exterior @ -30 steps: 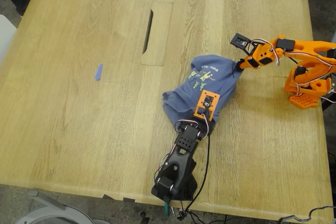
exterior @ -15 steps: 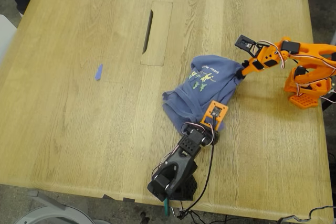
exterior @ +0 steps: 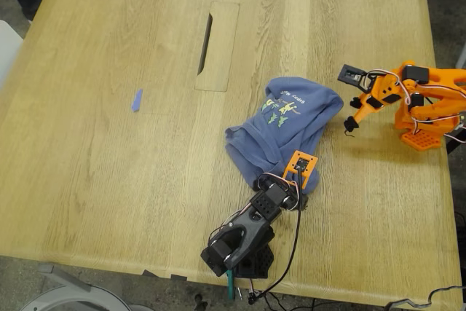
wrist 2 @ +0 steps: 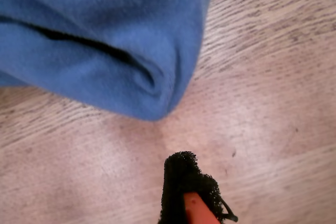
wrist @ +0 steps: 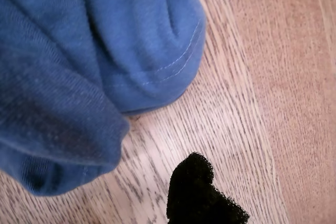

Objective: Fold a T-shirt

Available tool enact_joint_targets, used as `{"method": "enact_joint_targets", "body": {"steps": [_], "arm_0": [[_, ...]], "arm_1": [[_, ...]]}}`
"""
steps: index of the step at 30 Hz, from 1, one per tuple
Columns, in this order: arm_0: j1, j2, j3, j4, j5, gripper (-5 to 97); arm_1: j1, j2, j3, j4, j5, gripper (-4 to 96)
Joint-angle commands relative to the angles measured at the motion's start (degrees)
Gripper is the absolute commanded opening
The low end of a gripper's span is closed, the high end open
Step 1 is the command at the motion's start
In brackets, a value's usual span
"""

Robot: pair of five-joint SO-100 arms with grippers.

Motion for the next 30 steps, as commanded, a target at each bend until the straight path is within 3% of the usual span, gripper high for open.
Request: {"method": "enact_joint_targets", "body": {"steps": [1, 10, 13, 18, 21, 26, 28, 30], "arm_0": [[-0.4, 2.0, -0.6, 0.4, -1.7, 74], [-8.9, -1.7, -13.9, 0.9, 1.0, 74], [-11.7, -6.5, -22.9, 1.8, 3.0, 72], [-13.0, -12.2, -33.4, 2.8, 5.7, 68], [-16.0, -12.6, -34.0, -1.7, 8.7, 54], [-22.8, -13.4, -28.5, -15.5, 9.1, 8], [-24.5, -14.9, -25.4, -21.8, 8.3, 0], [-25.9, -15.9, -21.2, -29.8, 7.5, 0]], "arm_1": [[1.4, 2.3, -1.2, 1.9, 0.3, 45.1], [6.9, -1.9, -13.6, 5.4, -0.5, 34.1], [6.8, -7.8, -21.3, 5.4, -0.5, 26.0], [5.6, -17.3, -32.3, 3.7, -0.4, 1.2], [4.3, -21.9, -35.7, 0.6, 0.0, 0.2], [1.1, -30.0, -38.8, -6.2, -0.2, 0.2], [-0.4, -33.5, -39.6, -9.4, -0.2, 0.2], [-1.6, -36.9, -40.3, -12.6, -0.2, 0.2]]}}
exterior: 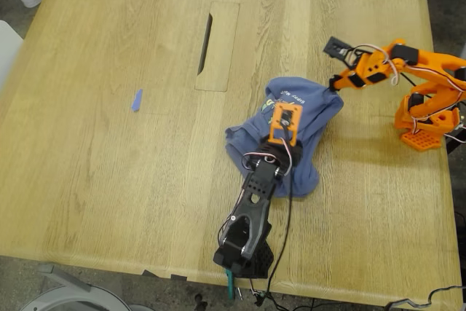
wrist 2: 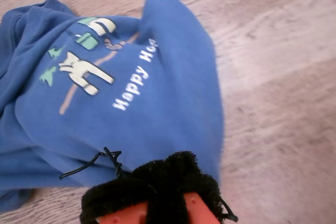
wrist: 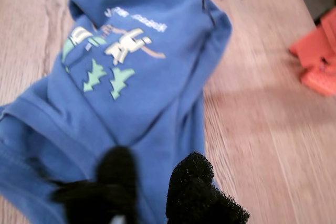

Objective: Fold a T-shirt

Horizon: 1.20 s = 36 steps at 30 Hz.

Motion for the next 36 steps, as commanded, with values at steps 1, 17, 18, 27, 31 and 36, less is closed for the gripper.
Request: {"method": "enact_joint_targets", "body": {"steps": [1, 17, 18, 27, 31, 36], "arm_0": [[-2.6, -1.3, 3.5, -12.3, -1.2, 0], [-13.1, -19.7, 16.0, -40.1, -1.7, 0], [-14.1, -21.5, 15.6, -41.6, -1.7, 0], [-22.1, -35.0, 9.8, -47.2, -1.2, 0], [-25.6, -36.6, 8.1, -47.2, -1.1, 0], [-31.9, -36.0, 7.6, -47.0, -1.4, 0]], "arm_1": [[-1.7, -3.8, -4.0, -4.4, -0.2, 0.2], [-4.7, -14.2, 4.3, -21.0, 0.4, 0.2], [-4.8, -14.0, 5.6, -21.9, 0.6, 0.2], [-4.7, -6.1, 22.9, -27.9, 1.4, 0.2], [-3.8, 1.3, 31.0, -27.3, 1.6, 0.2], [0.0, 13.6, 39.8, -22.3, 1.6, 0.2]]}}
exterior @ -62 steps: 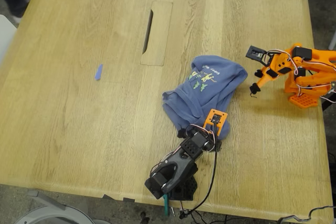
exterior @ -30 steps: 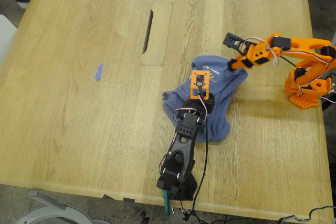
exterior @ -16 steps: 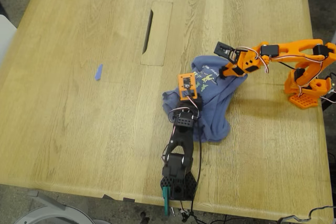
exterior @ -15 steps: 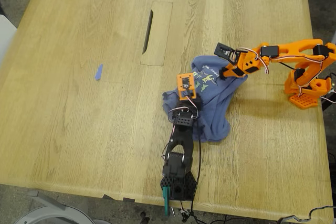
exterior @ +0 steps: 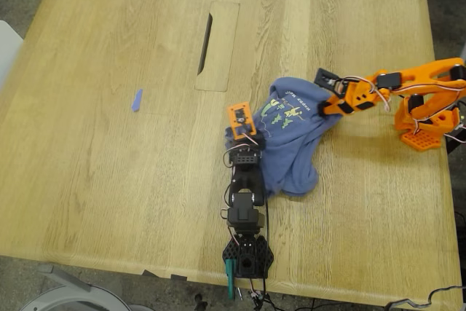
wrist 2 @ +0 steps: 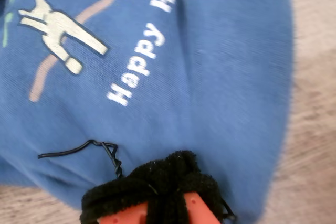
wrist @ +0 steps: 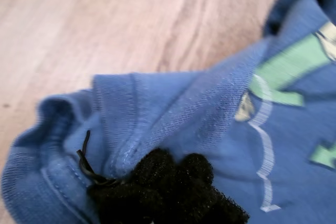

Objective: Fold a T-shirt

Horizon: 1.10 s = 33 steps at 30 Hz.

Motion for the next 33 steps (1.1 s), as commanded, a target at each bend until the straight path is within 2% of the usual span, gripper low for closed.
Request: {"method": "enact_joint_targets", "body": {"steps": [1, 11, 19, 25, 33], "arm_0": [[-6.5, 1.5, -5.4, -1.4, 0.2, 0], [-15.3, 4.3, -4.6, -0.2, -2.0, 0], [-6.6, 19.7, -7.5, 16.3, -1.4, 0], [3.2, 26.9, -9.8, 25.3, -0.4, 0], [17.0, 19.3, -13.2, 22.8, -0.1, 0]], "arm_1": [[2.0, 7.3, 3.2, 3.2, 0.4, 0.2], [6.9, 21.3, 7.3, 12.4, 0.4, 0.2], [10.3, 21.1, -7.4, 24.3, -0.4, 0.1], [9.1, 10.2, -25.3, 29.4, -0.7, 0.1], [1.2, -16.0, -42.6, 15.5, -1.1, 0.1]]}}
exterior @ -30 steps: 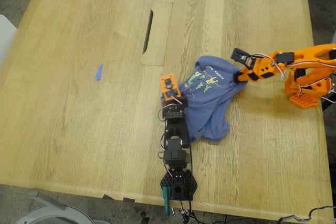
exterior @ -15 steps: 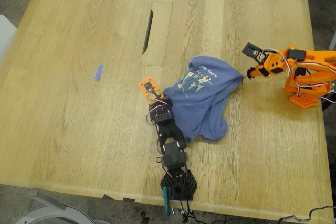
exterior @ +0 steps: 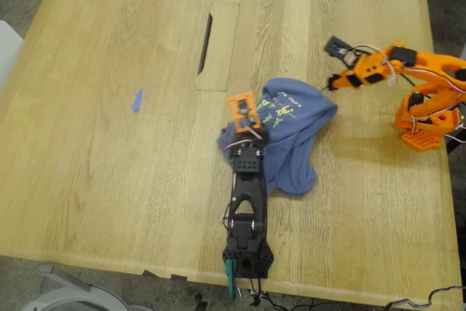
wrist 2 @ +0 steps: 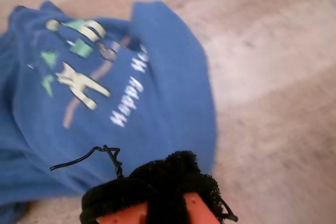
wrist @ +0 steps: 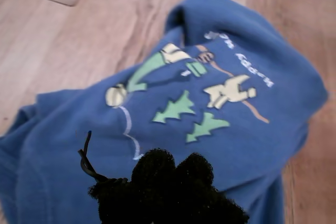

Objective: Fold a T-shirt

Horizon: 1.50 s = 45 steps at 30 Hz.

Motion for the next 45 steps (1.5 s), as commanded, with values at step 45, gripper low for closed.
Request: {"method": "enact_joint_targets", "body": {"steps": [45], "arm_0": [[-23.1, -17.7, 8.9, -23.2, -1.7, 0]], "arm_1": [[-2.5, 13.0, 39.1, -20.3, 2.0, 0.1]]}}
